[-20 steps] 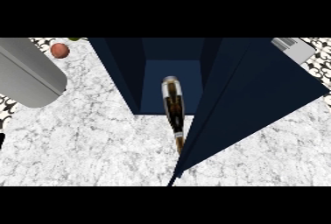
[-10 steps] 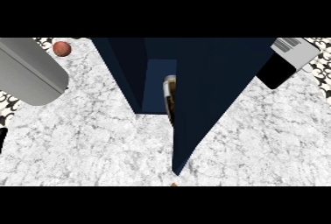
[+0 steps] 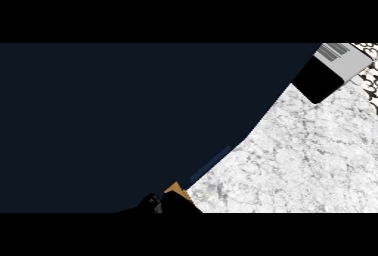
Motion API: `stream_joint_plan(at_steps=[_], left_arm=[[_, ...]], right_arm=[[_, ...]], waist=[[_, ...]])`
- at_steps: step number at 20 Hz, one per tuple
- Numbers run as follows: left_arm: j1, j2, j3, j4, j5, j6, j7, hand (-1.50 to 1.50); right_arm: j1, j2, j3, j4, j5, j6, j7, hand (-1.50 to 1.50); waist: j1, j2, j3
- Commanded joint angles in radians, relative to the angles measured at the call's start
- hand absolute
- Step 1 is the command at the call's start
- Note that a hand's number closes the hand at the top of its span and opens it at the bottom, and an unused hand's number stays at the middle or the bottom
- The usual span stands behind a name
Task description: Pick up the wine, place it into the cabinet and close the cabinet
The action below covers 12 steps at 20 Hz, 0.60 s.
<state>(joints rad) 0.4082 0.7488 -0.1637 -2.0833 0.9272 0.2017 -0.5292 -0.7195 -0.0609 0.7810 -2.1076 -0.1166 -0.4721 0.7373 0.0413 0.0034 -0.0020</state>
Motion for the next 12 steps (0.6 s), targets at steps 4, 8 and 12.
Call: stream_joint_plan(at_steps=[4,8,12], left_arm=[[0.007,-0.046,-0.035,0.007,-0.056,0.005,-0.005,-1.50],[0.012,-0.034,0.047,0.025,-0.002,-0.055,0.008,-1.50],[-0.038,-0.094,-0.026,0.022,-0.090,0.029,0.013,-1.50]], right_arm=[[-0.320,0.059,-0.207,0.360,-0.150,-0.010,-0.118,1.50],[-0.395,0.060,-0.236,0.520,-0.064,0.061,-0.185,1.50],[-0.489,0.061,-0.272,0.676,-0.067,0.068,-0.237,1.50]], waist=[[0.003,0.002,0.000],[-0.008,-0.001,0.000],[-0.020,0.000,0.001]])
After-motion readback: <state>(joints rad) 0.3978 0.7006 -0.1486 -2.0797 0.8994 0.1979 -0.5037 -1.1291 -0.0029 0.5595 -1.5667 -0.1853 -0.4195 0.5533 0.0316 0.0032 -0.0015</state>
